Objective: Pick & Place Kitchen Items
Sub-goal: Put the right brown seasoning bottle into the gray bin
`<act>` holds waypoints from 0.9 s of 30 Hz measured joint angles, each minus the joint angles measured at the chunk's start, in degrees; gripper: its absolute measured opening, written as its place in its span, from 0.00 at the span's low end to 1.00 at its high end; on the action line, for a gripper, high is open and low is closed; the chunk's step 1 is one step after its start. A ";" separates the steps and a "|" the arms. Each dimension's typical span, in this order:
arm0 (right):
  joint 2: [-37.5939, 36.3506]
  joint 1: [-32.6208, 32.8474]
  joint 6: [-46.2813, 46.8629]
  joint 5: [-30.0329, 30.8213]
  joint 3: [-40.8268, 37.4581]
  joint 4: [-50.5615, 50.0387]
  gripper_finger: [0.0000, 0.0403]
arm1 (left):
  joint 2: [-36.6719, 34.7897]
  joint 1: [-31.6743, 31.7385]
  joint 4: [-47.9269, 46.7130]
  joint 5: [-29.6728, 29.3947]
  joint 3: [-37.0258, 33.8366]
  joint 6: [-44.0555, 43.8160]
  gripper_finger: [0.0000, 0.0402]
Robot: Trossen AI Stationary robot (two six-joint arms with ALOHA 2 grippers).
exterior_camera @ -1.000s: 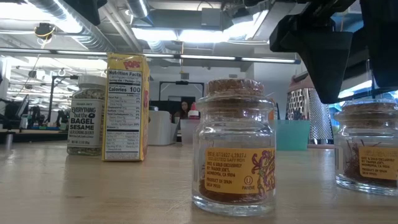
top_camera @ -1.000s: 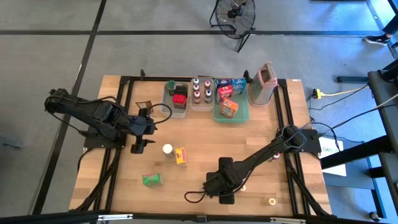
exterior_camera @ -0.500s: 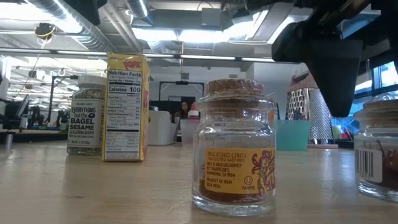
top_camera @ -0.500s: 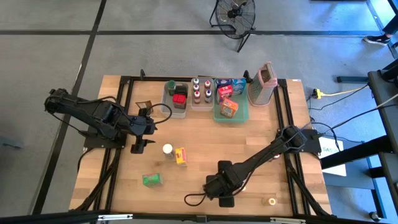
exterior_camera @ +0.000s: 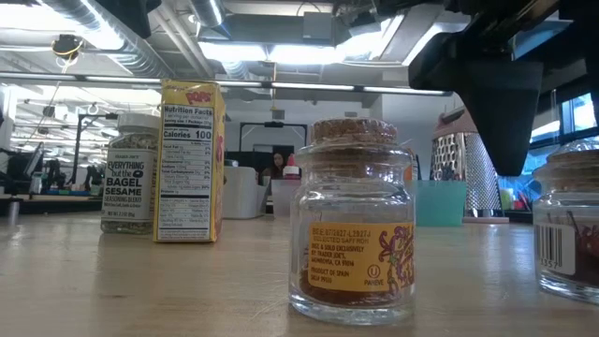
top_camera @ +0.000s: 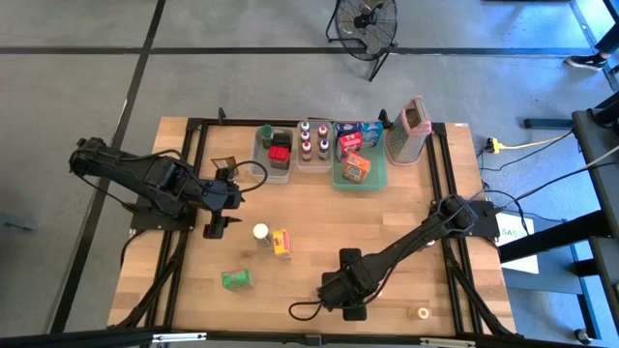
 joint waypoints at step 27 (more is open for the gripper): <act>0.00 0.20 -0.70 -2.01 -0.02 0.53 0.69 | -0.01 0.02 0.00 -0.09 0.00 0.72 0.64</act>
